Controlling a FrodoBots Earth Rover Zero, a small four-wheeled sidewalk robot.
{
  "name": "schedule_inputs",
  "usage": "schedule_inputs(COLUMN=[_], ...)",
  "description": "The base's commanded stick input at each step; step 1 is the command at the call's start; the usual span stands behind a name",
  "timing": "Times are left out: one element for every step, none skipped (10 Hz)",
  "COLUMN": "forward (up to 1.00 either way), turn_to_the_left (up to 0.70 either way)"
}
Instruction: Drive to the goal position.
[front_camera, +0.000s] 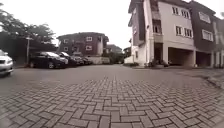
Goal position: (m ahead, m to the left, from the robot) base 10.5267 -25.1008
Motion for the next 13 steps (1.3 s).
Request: schedule_inputs(forward=[0.5, 0.5, 0.5, 0.5, 0.5, 0.5, 0.5, 0.5, 0.5, 0.5, 0.5, 0.5, 0.5], turn_to_the_left=[-0.5, -0.5, -0.5, -0.22, 0.0, 0.0, 0.0, 0.0, 0.0, 0.0, 0.0, 0.0, 0.0])
